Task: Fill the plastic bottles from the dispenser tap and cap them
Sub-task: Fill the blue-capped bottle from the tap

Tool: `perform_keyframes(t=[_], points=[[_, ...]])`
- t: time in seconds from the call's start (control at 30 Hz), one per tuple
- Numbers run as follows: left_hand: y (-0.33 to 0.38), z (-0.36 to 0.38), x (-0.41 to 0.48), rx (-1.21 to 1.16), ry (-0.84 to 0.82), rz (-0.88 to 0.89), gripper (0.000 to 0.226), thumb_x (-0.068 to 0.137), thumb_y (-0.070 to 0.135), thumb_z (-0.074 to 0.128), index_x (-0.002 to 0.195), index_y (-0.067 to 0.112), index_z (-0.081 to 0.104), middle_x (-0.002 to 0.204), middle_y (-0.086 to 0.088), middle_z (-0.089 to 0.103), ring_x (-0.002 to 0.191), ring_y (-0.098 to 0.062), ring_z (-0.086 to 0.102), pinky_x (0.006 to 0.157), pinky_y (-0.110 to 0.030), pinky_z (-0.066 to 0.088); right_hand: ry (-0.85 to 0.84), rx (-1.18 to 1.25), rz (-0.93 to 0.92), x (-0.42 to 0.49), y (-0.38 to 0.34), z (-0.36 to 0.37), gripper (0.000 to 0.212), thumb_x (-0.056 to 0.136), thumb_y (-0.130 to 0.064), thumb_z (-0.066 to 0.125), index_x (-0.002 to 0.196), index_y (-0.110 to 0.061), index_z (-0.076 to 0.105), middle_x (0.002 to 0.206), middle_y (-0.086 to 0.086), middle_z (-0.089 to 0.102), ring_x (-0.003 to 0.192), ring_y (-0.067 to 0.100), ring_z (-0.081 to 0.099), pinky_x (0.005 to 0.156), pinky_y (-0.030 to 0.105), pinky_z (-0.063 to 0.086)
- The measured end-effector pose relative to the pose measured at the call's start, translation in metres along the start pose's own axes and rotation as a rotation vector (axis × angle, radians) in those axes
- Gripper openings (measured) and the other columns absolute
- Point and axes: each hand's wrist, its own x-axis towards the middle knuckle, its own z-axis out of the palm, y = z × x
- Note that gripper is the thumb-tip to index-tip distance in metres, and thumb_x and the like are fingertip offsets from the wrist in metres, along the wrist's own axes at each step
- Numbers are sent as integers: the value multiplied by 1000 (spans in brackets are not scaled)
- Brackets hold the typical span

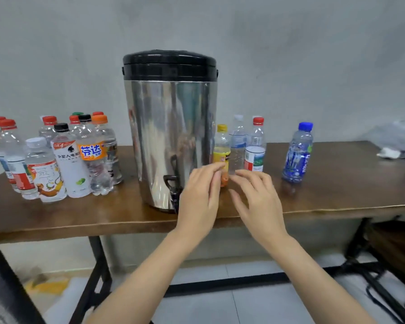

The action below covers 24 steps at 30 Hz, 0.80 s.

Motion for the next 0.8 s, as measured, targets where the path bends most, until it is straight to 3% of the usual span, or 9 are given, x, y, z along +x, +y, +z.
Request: perform_keyframes(t=[0.1, 0.2, 0.3, 0.43, 0.6, 0.8], points=[[-4, 55, 6, 28, -152, -64, 33, 106, 27, 42, 136, 21, 53, 125, 9, 59, 117, -7, 48, 99, -11, 34, -12, -84, 115, -9, 48, -6, 42, 89, -20, 68, 130, -15, 60, 131, 4, 59, 118, 26, 51, 92, 42, 51], [-22, 106, 13, 124, -302, -139, 42, 104, 32, 44, 145, 21, 41, 143, 3, 49, 134, -13, 36, 116, -34, 31, -28, -135, 259, -14, 94, -7, 54, 87, -22, 71, 138, -16, 52, 138, 6, 53, 123, 30, 48, 95, 44, 51], [-42, 146, 22, 233, -390, -245, 53, 103, 36, 46, 151, 20, 30, 152, 1, 39, 141, -16, 30, 116, -32, 25, -74, -177, 428, -7, 141, -1, 68, 86, -25, 74, 146, -17, 43, 144, 9, 47, 127, 31, 45, 95, 45, 50], [-61, 178, 29, 339, -432, -352, 63, 102, 39, 47, 156, 21, 17, 159, 1, 30, 145, -16, 26, 117, -30, 26, -106, -196, 578, 18, 200, 14, 84, 85, -29, 75, 152, -13, 29, 153, 13, 34, 131, 35, 39, 99, 47, 47], [-81, 191, 27, 391, -451, -329, 67, 103, 41, 44, 157, 23, 9, 161, 3, 24, 147, -14, 22, 117, -28, 25, -55, -71, 769, 60, 257, 38, 107, 81, -40, 78, 157, -18, 6, 160, 13, 16, 140, 39, 27, 103, 53, 43], [-84, 191, 27, 394, -424, -290, 67, 103, 41, 44, 157, 24, 9, 161, 6, 23, 147, -12, 21, 117, -26, 25, 17, 91, 938, 89, 282, 52, 116, 77, -44, 82, 157, -20, 2, 159, 12, 21, 140, 40, 30, 100, 56, 41]])
